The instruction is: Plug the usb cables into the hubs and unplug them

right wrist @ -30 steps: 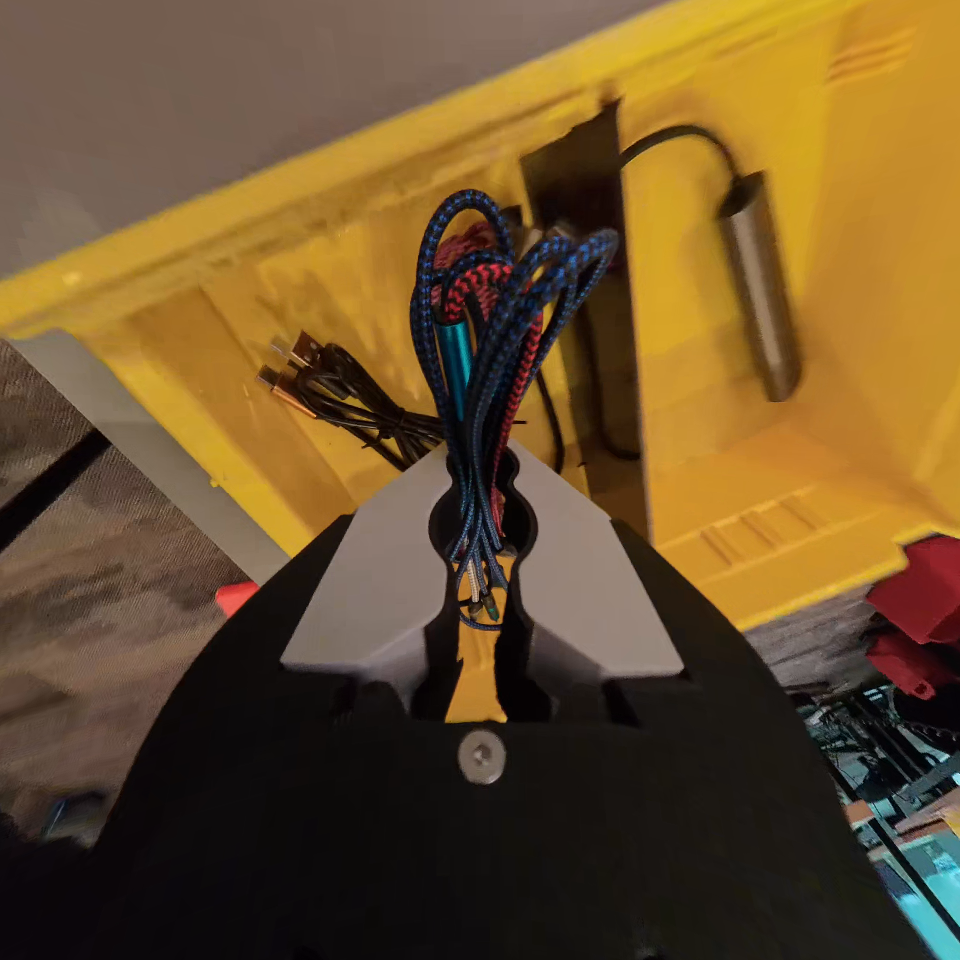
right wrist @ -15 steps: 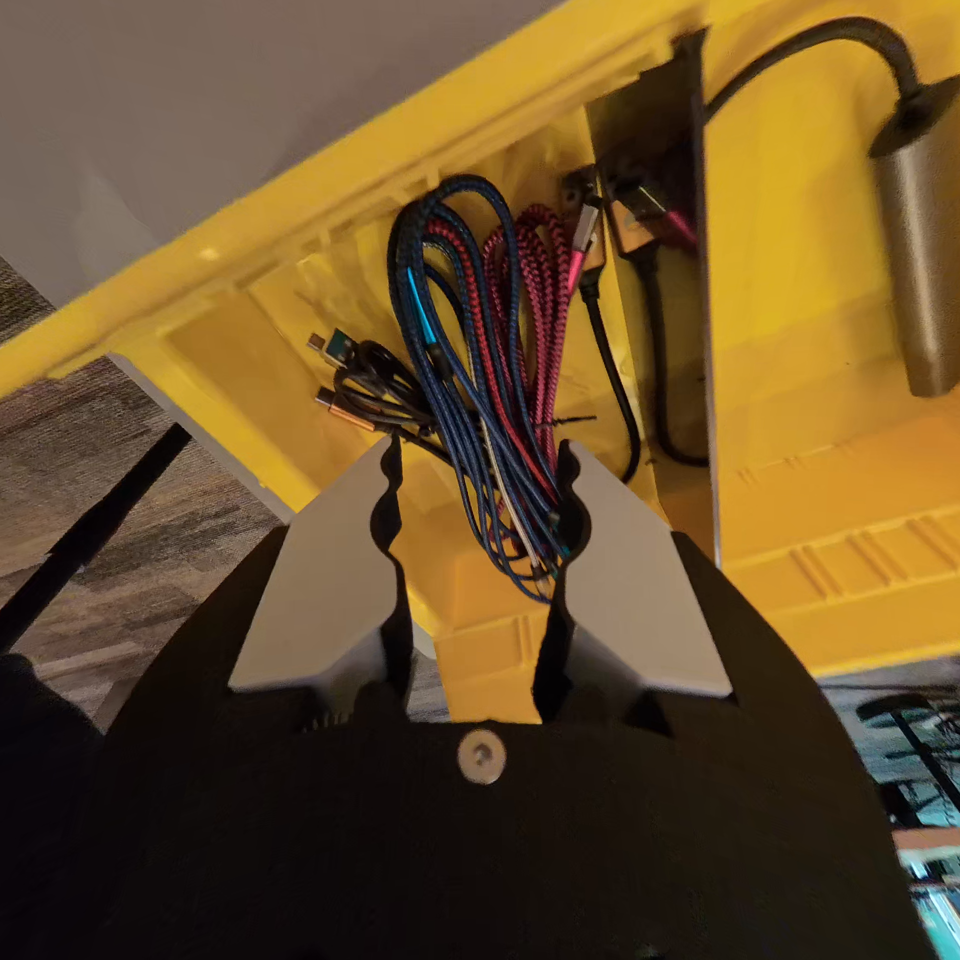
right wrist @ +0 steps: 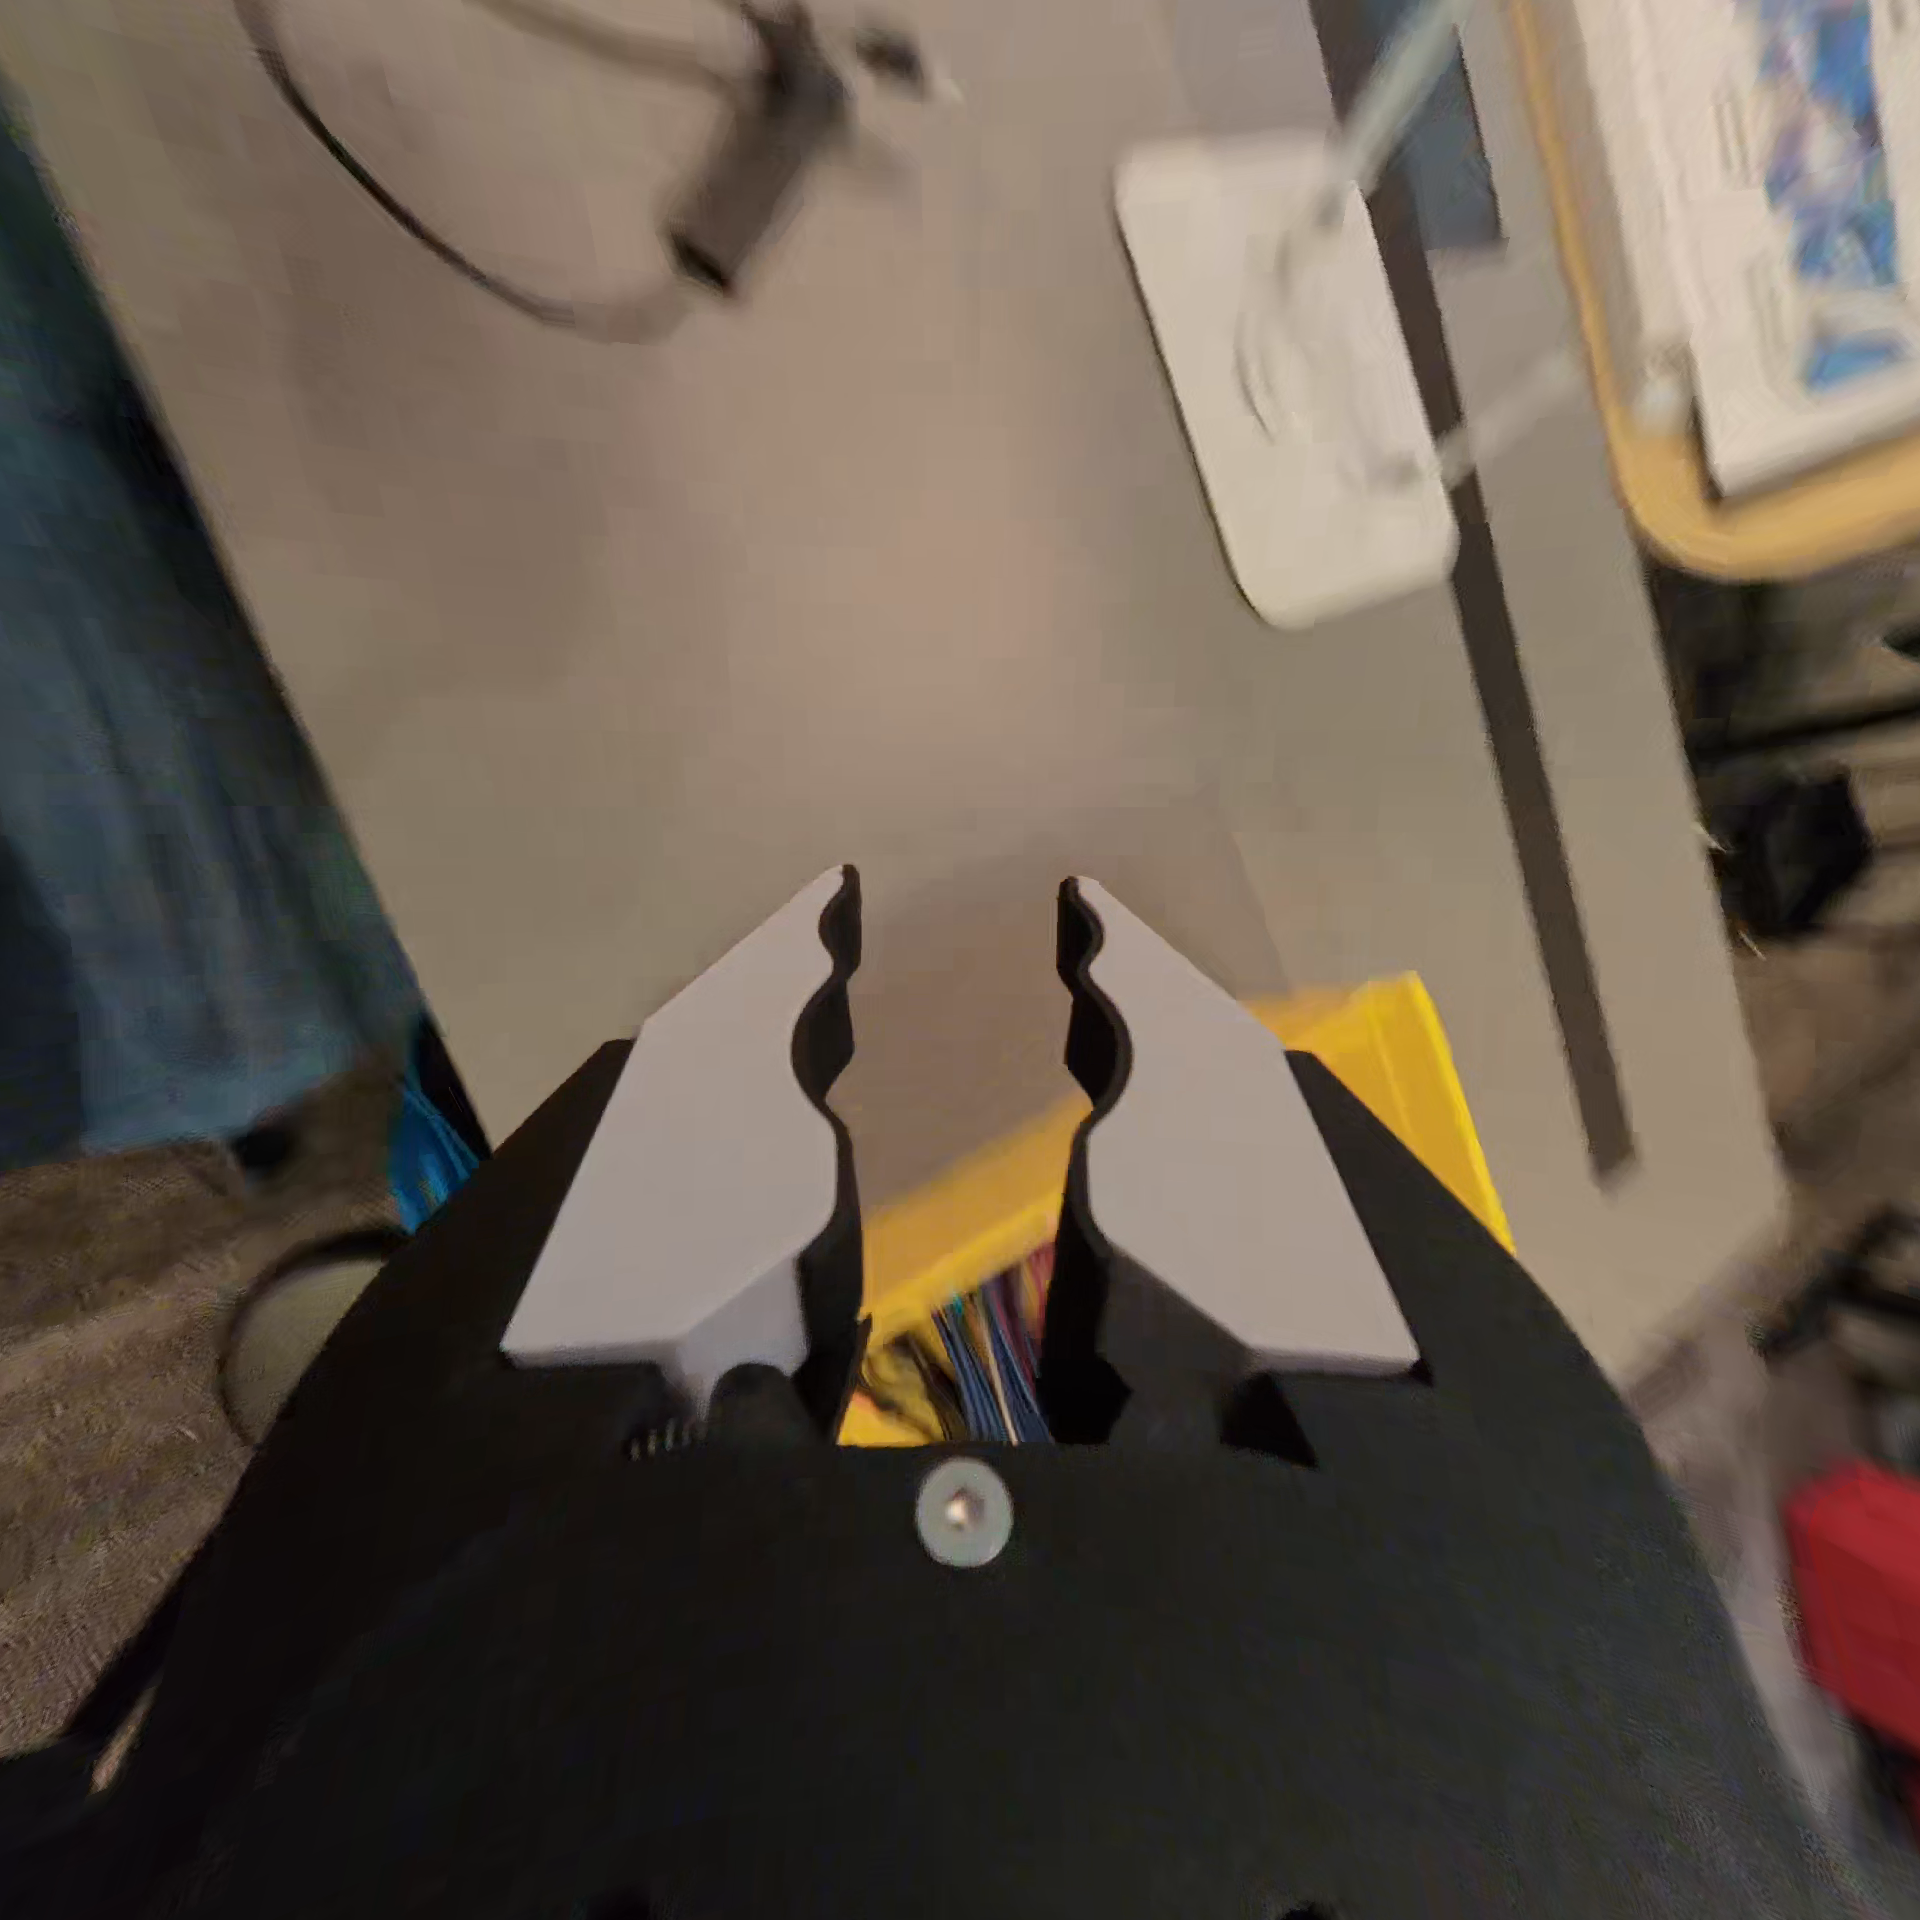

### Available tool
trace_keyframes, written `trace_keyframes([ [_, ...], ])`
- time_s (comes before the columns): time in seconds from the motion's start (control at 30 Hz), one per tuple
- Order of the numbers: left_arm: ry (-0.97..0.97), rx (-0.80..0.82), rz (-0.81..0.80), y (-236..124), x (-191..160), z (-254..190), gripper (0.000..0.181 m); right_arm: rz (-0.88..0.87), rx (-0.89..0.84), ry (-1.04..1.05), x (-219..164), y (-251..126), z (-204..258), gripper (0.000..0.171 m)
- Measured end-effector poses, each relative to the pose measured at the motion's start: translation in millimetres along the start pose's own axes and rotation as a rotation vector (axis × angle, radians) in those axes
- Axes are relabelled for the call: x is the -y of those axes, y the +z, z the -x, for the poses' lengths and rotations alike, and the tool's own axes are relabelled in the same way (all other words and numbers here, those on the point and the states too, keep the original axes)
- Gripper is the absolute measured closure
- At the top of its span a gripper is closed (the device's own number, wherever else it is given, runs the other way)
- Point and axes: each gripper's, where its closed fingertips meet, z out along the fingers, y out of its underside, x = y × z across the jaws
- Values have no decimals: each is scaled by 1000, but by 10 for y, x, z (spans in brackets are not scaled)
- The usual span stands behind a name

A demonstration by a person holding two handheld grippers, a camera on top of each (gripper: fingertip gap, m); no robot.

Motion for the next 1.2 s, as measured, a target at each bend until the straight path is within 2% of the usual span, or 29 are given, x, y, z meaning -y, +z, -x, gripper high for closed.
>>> trace_keyframes([
  [0.1, 5, 33, 136, 48, -303, 44, 128, -120, 130, -8, 541, 425, 359, 131],
  [0.2, -33, 118, 291, 114, -674, 206, 125, -156, 213, 36, 862, 960, 552, 127],
  [0.3, -132, 185, 329, 121, -885, 397, 127, -171, 305, 102, 1092, 1476, 740, 116],
  [0.43, -258, 245, 319, 102, -1020, 590, 127, -97, 309, 166, 1195, 2166, 807, 97],
  [0.57, -342, 245, 337, 191, -1154, 638, 141, -66, 367, 201, 1332, 2644, 977, 89],
  [0.63, -348, 228, 366, 265, -1263, 622, 164, -47, 303, 167, 1349, 2782, 928, 93],
  [0.67, -343, 217, 367, 297, -1290, 608, 176, -37, 284, 152, 1342, 2843, 917, 97],
  [0.73, -355, 205, 318, 321, -1245, 610, 181, -3, 296, 146, 1281, 2949, 949, 100],
  [0.8, -363, 186, 269, 302, -1173, 612, 181, -39, 317, 175, 1299, 2955, 935, 131],
  [0.87, -373, 155, 212, 258, -1090, 597, 181, -31, 331, 171, 1248, 2932, 918, 131],
  [1.03, -411, 17, -103, 66, -612, 522, 181, 7, 381, 167, 1080, 2766, 851, 128],
  [1.1, -423, -11, -186, -21, -473, 514, 181, -88, 363, 181, 1174, 2621, 728, 122],
  [1.2, -391, -137, -331, -143, -206, 354, 181, -337, 350, 192, 1471, 2280, 545, 130],
])
